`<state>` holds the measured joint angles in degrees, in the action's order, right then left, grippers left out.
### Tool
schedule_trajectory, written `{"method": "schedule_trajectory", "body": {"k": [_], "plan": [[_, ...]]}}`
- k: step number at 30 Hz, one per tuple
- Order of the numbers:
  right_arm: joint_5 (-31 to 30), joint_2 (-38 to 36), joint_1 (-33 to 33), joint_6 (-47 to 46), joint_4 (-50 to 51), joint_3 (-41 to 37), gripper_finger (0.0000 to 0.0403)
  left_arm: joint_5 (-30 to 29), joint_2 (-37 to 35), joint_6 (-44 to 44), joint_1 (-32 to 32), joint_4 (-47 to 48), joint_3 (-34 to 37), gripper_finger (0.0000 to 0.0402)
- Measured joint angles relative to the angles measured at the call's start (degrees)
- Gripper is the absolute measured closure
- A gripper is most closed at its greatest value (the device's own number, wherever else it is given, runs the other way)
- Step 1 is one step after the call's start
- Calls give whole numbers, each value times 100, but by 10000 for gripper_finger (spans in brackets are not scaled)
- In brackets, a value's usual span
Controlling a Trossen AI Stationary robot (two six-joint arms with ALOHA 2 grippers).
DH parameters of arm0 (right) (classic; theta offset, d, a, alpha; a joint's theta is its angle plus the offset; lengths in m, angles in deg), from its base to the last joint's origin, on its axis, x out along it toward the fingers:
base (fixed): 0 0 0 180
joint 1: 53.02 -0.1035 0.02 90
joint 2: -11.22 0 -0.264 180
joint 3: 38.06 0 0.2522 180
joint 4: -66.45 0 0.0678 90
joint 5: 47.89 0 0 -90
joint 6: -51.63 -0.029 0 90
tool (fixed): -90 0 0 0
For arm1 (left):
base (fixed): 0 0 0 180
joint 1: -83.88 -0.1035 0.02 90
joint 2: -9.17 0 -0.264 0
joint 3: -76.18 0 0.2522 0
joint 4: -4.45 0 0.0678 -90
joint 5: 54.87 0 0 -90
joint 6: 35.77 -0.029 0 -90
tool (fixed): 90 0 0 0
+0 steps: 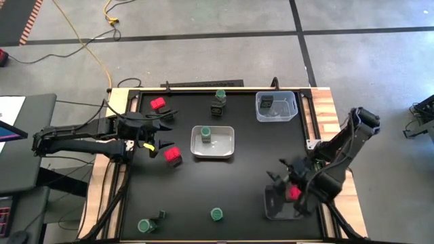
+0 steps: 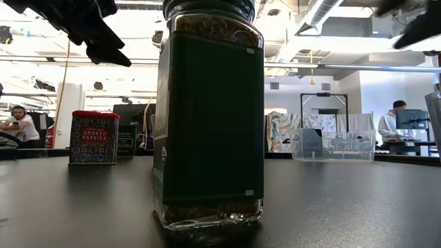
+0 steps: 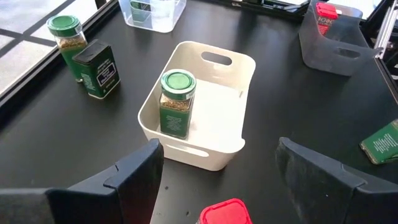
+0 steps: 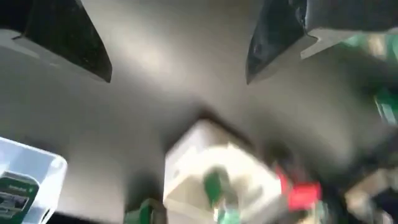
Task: Sort spices by type
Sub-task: Put the top left black seasoning can into the transparent bin
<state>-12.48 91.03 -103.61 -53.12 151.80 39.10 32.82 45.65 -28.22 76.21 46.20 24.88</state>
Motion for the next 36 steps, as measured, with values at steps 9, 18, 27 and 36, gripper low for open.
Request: {"method": "schedule_trajectory", "body": {"k": [9, 18, 27, 36], "plan": [[-264, 14, 1104, 726, -1120, 0, 6, -279, 0, 261, -2, -122, 0, 107], [-175, 4, 2190, 724, -1691, 0, 6, -408, 0, 646, -2, -199, 0, 107], [727, 2, 2891, 724, -1622, 0, 6, -913, 0, 978, -34, -199, 0, 107], [828, -382, 2930, 724, -787, 0, 6, -933, 0, 792, -399, -197, 0, 107]]}}
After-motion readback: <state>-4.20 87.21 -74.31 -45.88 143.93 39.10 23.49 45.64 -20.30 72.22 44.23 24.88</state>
